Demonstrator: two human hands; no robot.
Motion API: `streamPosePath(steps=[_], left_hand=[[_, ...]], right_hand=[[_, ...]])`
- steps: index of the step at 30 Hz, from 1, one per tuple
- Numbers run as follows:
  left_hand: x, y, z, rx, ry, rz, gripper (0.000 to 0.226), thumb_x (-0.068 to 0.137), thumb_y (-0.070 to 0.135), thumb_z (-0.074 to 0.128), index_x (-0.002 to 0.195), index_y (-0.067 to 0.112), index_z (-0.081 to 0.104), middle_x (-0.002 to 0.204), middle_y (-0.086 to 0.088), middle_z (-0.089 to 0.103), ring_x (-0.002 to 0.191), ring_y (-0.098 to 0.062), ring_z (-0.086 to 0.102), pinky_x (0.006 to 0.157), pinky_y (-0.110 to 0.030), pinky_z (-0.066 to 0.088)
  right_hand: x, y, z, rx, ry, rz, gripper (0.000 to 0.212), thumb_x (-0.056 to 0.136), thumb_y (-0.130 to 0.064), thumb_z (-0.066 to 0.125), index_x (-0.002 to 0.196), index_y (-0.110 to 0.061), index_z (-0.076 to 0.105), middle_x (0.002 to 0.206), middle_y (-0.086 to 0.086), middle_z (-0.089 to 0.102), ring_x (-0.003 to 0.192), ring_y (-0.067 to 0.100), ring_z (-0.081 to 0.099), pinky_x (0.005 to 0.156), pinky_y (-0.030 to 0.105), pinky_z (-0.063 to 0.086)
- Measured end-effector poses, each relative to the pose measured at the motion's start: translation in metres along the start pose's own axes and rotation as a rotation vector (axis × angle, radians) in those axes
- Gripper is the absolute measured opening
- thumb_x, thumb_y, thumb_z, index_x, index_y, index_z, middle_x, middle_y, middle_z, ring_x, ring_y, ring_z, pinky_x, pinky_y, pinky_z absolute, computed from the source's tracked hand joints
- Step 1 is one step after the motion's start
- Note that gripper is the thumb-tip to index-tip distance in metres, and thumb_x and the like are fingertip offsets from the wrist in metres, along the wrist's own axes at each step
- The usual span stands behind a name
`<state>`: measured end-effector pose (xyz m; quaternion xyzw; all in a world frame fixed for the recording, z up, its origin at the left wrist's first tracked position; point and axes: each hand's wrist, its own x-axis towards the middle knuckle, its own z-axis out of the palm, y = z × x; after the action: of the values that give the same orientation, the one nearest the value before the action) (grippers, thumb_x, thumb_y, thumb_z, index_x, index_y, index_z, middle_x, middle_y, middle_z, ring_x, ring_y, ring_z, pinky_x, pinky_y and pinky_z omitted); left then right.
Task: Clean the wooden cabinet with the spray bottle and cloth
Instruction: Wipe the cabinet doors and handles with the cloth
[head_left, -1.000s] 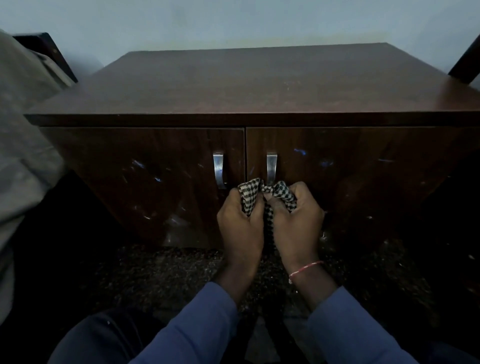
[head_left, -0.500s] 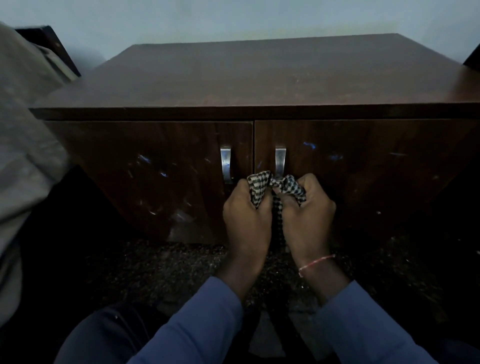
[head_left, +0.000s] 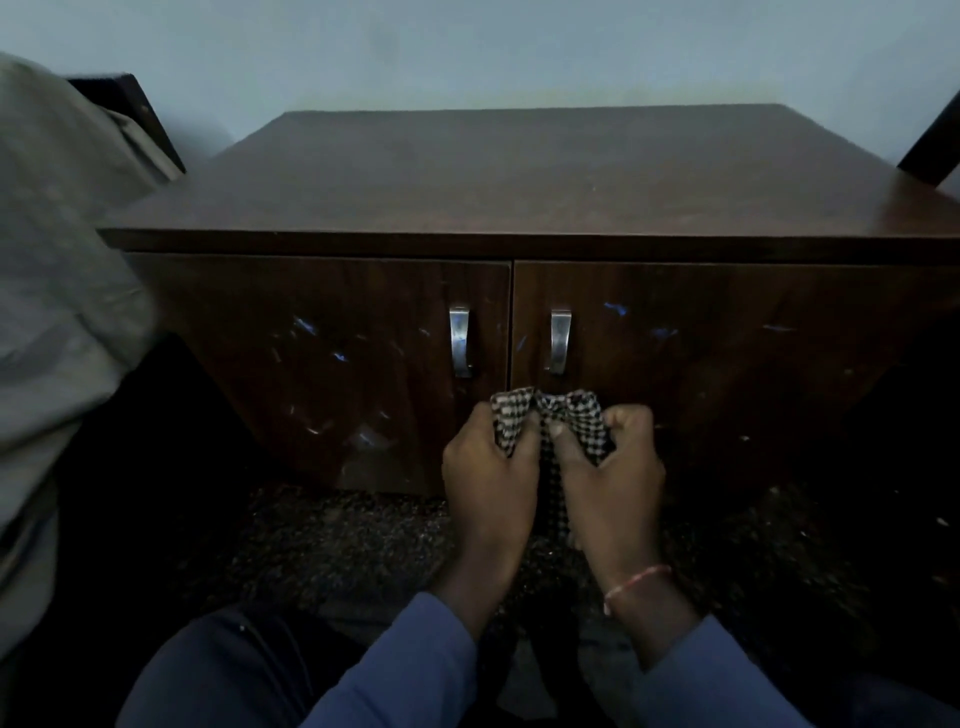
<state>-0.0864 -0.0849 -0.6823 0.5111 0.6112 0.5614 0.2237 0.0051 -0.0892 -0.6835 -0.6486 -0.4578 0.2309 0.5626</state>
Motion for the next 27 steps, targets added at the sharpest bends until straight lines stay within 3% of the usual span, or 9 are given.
streamPosePath(steps=[3, 5, 9, 13, 15, 19, 24, 27], left_hand=[[-0.011, -0.002, -0.007, -0.080, 0.054, -0.080, 0.009, 0.085, 0.024, 0.070, 0.084, 0.015, 0.067, 0.074, 0.003, 0.070, 0.067, -0.013, 0.067, 0.064, -0.041, 0.057], [-0.015, 0.001, -0.014, -0.064, 0.102, -0.069, 0.005, 0.084, 0.020, 0.072, 0.087, 0.017, 0.069, 0.079, 0.004, 0.068, 0.072, -0.013, 0.066, 0.068, -0.041, 0.056], [-0.017, 0.020, -0.028, -0.088, 0.164, -0.076, 0.008, 0.085, 0.017, 0.071, 0.093, 0.018, 0.069, 0.083, 0.004, 0.066, 0.075, -0.012, 0.065, 0.070, -0.042, 0.056], [-0.018, 0.042, -0.041, -0.278, 0.100, -0.095, 0.025, 0.089, 0.011, 0.067, 0.099, 0.034, 0.063, 0.087, 0.011, 0.072, 0.083, -0.002, 0.068, 0.072, -0.020, 0.055], [-0.019, 0.047, -0.048, -0.319, 0.052, -0.065, 0.026, 0.091, 0.008, 0.065, 0.097, 0.033, 0.064, 0.089, 0.016, 0.072, 0.083, 0.000, 0.068, 0.069, -0.014, 0.053], [-0.025, 0.042, -0.047, -0.360, 0.029, -0.059, 0.029, 0.091, 0.005, 0.065, 0.099, 0.033, 0.067, 0.093, 0.017, 0.073, 0.089, -0.001, 0.069, 0.075, -0.015, 0.053], [-0.035, 0.039, -0.042, -0.391, -0.002, -0.055, 0.029, 0.090, 0.005, 0.065, 0.106, 0.027, 0.071, 0.099, 0.014, 0.074, 0.098, -0.004, 0.069, 0.085, -0.024, 0.055], [-0.035, 0.036, -0.042, -0.354, 0.018, -0.023, 0.032, 0.089, 0.003, 0.065, 0.105, 0.030, 0.071, 0.100, 0.018, 0.073, 0.099, -0.002, 0.069, 0.085, -0.021, 0.055]], right_hand=[[-0.022, 0.007, -0.006, -0.095, 0.024, -0.112, 0.030, 0.080, -0.017, 0.074, 0.096, -0.026, 0.050, 0.092, -0.004, 0.062, 0.083, 0.010, 0.058, 0.079, 0.032, 0.050], [-0.031, 0.001, -0.009, -0.166, 0.038, -0.270, 0.029, 0.081, -0.017, 0.072, 0.099, -0.028, 0.052, 0.092, -0.005, 0.063, 0.082, 0.008, 0.056, 0.075, 0.021, 0.044], [-0.036, -0.013, -0.006, -0.241, 0.048, -0.568, 0.016, 0.078, -0.011, 0.066, 0.092, -0.019, 0.062, 0.095, 0.000, 0.059, 0.082, 0.012, 0.059, 0.071, 0.020, 0.046], [-0.023, -0.023, -0.005, -0.121, 0.082, -0.535, 0.016, 0.078, 0.000, 0.074, 0.090, -0.010, 0.070, 0.094, 0.001, 0.059, 0.083, 0.003, 0.055, 0.077, 0.004, 0.040], [-0.021, -0.028, -0.007, -0.036, 0.095, -0.501, 0.016, 0.079, -0.003, 0.077, 0.092, -0.011, 0.070, 0.092, -0.001, 0.061, 0.083, 0.002, 0.057, 0.077, 0.008, 0.044], [-0.025, -0.035, -0.006, 0.130, 0.132, -0.369, 0.022, 0.083, -0.018, 0.073, 0.097, -0.029, 0.061, 0.089, -0.010, 0.066, 0.082, 0.007, 0.065, 0.070, 0.032, 0.057], [-0.032, -0.034, -0.004, 0.073, 0.040, -0.522, 0.022, 0.085, -0.008, 0.069, 0.104, -0.020, 0.067, 0.098, -0.007, 0.067, 0.094, 0.001, 0.065, 0.080, 0.020, 0.054], [-0.034, -0.033, -0.001, 0.160, 0.027, -0.420, 0.029, 0.089, -0.008, 0.065, 0.102, -0.034, 0.060, 0.096, -0.017, 0.067, 0.092, 0.002, 0.066, 0.078, 0.016, 0.052]])
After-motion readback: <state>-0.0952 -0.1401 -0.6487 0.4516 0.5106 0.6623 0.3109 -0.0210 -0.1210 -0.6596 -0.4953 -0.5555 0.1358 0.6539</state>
